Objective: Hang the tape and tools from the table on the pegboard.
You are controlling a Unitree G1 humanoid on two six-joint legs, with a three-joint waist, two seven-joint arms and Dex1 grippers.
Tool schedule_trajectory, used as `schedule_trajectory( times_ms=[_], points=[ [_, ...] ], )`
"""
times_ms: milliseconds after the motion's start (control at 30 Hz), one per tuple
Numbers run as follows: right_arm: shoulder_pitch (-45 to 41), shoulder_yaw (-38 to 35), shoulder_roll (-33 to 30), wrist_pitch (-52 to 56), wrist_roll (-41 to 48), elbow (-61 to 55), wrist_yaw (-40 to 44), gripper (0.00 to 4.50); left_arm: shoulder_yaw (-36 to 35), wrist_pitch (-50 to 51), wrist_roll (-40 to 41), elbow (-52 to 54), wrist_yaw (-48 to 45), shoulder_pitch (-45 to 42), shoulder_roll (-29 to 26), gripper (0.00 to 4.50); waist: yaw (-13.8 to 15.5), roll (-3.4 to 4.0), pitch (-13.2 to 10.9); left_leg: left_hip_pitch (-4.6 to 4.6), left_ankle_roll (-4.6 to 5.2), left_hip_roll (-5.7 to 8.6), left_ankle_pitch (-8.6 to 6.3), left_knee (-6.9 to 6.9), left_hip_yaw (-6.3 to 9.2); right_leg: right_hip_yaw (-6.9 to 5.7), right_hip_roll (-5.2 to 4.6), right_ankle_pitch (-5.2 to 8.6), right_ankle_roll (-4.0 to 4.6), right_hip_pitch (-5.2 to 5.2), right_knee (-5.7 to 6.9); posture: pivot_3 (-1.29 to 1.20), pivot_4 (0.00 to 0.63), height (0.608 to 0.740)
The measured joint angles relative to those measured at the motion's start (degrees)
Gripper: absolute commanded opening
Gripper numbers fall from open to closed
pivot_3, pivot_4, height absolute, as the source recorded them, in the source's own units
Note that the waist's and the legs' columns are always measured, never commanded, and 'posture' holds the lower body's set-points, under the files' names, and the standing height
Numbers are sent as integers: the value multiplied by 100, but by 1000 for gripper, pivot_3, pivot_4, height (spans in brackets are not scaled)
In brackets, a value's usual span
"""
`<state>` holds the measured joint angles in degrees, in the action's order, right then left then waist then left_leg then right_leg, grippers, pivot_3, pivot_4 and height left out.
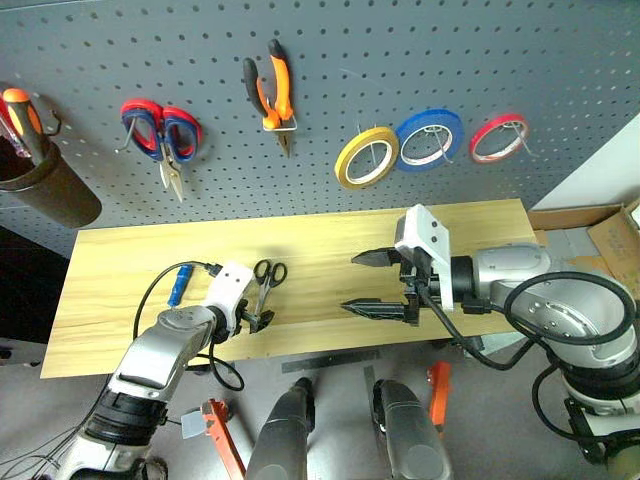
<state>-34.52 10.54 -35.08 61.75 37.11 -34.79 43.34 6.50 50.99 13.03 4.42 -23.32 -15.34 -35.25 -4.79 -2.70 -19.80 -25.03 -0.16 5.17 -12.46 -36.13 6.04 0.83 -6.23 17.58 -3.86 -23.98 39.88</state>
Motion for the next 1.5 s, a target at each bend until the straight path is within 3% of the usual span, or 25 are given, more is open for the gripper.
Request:
schedule_trajectory(
  times_ms=[267,667,800,1133,1300,1500],
  points=[
    [56,363,-252,-422,-219,-9,168,3942,25,-335,-301,-703,-36,-529,263,4500,-2,-3,-5,1,-1,2,0,0,-3,-11,-2,0,0,0,-1,-135,397,740],
    [212,480,-266,-628,-248,-9,300,3942,68,-218,-542,-656,-225,-547,321,4500,-2,-3,-5,2,-2,2,1,-3,-3,-17,-2,-1,-1,4,0,-136,378,740],
    [243,479,-266,-635,-206,-9,387,3992,36,-61,-544,-498,-227,-477,391,3596,-2,-3,-4,2,-2,2,1,-4,-1,-20,-2,-1,-1,6,0,-134,378,740],
    [342,407,-267,-635,-89,-4,512,3992,-64,-109,-571,-477,-201,-399,437,97,-1,-3,-4,5,-2,2,1,-9,5,-27,-2,-1,-2,16,-1,-136,381,740],
    [339,364,-263,-646,-48,32,505,3992,-249,-295,-571,-473,7,-299,702,101,1,-3,-5,4,-2,2,1,-16,9,-29,-2,-1,-2,21,-2,-141,381,740],
    [201,371,-227,-1098,-312,151,498,3992,-807,-1430,-501,-23,199,512,1026,101,-17,-7,-7,3,-4,-2,2,-15,10,-23,-2,-1,-2,20,-11,-150,381,740]
  ],
)
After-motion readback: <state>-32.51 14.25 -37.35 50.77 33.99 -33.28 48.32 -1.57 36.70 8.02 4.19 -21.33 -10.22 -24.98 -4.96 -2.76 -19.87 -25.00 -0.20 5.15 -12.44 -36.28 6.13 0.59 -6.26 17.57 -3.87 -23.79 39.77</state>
